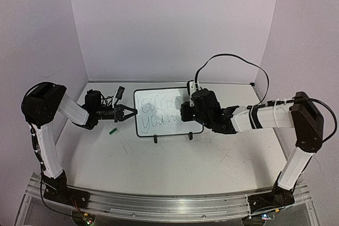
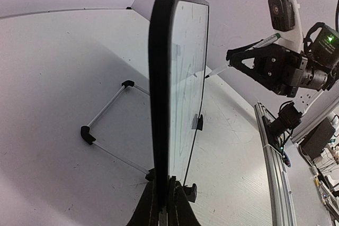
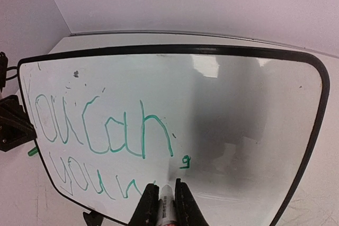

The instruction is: Write a sentence on the whiteboard

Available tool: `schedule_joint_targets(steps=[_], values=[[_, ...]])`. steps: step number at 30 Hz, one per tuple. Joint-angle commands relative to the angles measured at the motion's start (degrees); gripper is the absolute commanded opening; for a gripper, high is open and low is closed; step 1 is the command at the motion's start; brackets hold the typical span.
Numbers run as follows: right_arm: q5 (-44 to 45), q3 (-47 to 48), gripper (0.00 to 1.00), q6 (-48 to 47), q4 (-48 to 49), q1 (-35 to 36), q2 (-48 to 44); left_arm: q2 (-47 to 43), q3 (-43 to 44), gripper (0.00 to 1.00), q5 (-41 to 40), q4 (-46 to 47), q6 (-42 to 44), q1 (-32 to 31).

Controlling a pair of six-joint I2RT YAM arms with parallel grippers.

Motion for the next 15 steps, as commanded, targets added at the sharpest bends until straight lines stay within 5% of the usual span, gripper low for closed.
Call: schedule_joint_targets(steps=[1,15], values=[[-0.7,3.4,0.00,-0.2,1.3,-0.2,1.3,-0.5,1.7,0.00,-3.2,-3.0,2.4,-0.1],[2.8,2.9,0.00,0.5,-0.1,-0.3,2.6,-0.8,1.9,0.00,-3.5,-4.4,3.2,-0.1]])
